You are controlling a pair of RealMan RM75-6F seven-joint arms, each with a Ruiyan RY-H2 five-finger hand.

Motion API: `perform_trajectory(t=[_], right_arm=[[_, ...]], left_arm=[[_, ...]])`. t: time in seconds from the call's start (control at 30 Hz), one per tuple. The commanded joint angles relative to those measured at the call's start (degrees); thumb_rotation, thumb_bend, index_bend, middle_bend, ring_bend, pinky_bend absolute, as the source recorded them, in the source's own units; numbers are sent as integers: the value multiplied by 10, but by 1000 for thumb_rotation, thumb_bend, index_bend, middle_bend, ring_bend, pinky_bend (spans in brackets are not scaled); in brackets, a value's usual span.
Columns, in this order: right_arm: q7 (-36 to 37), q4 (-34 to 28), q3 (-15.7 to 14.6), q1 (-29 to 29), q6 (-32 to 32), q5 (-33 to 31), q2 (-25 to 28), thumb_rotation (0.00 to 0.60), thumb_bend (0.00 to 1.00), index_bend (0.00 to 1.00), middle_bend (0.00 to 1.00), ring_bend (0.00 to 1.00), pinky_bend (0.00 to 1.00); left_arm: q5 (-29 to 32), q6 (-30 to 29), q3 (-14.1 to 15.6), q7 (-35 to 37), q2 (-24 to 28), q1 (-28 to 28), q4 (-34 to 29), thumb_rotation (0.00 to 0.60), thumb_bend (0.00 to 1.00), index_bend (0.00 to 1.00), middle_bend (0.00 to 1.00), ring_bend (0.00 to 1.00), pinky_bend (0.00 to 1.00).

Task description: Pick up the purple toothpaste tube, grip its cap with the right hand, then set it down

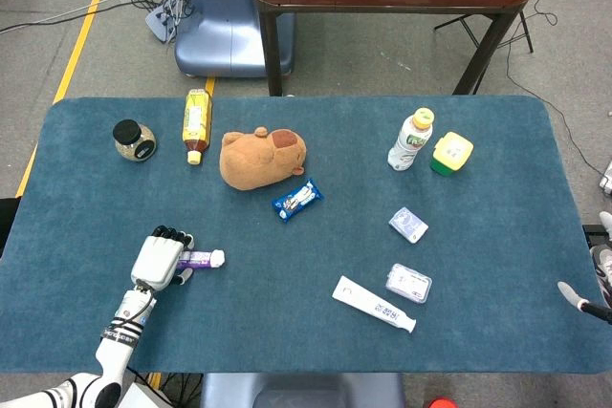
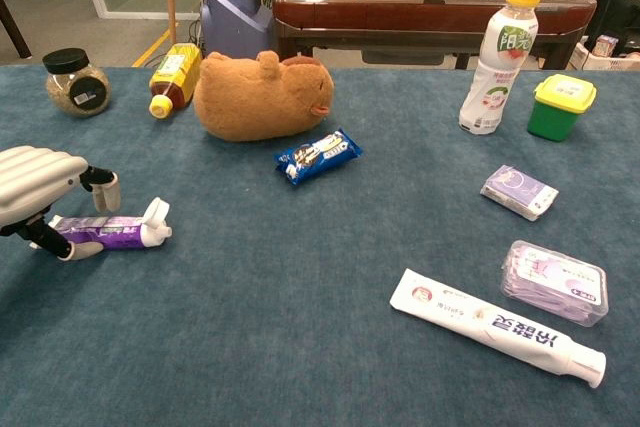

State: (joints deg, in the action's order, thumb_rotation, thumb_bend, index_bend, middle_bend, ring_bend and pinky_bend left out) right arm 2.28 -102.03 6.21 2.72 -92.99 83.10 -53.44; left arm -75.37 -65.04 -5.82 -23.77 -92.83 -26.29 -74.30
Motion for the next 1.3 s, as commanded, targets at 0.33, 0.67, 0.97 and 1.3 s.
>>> perform_trajectory(t=[0.33, 0.67, 0.97, 1.3], right_arm=[[-1, -3, 1, 2, -2, 1, 2, 600, 122, 89, 171, 40, 0], [-3, -5, 1, 4, -6, 2, 1, 600, 123, 89, 171, 40, 0], [-12, -12, 2, -3, 0, 10, 4, 600, 123, 89, 171, 40, 0], [-56, -55, 6, -54, 45, 73, 17, 600, 123, 89, 171, 40, 1]], left_arm=[[10, 9, 3, 0, 1, -4, -1, 430, 246, 410, 414, 284, 220], [5, 9, 6, 26, 2, -6, 12, 556, 262, 462, 469, 325, 249], [-29, -10, 8, 93, 13, -5, 16, 572, 327, 532, 549, 392, 301], [-83, -7, 7, 201, 62, -28, -21, 596, 375, 560, 584, 433, 420]])
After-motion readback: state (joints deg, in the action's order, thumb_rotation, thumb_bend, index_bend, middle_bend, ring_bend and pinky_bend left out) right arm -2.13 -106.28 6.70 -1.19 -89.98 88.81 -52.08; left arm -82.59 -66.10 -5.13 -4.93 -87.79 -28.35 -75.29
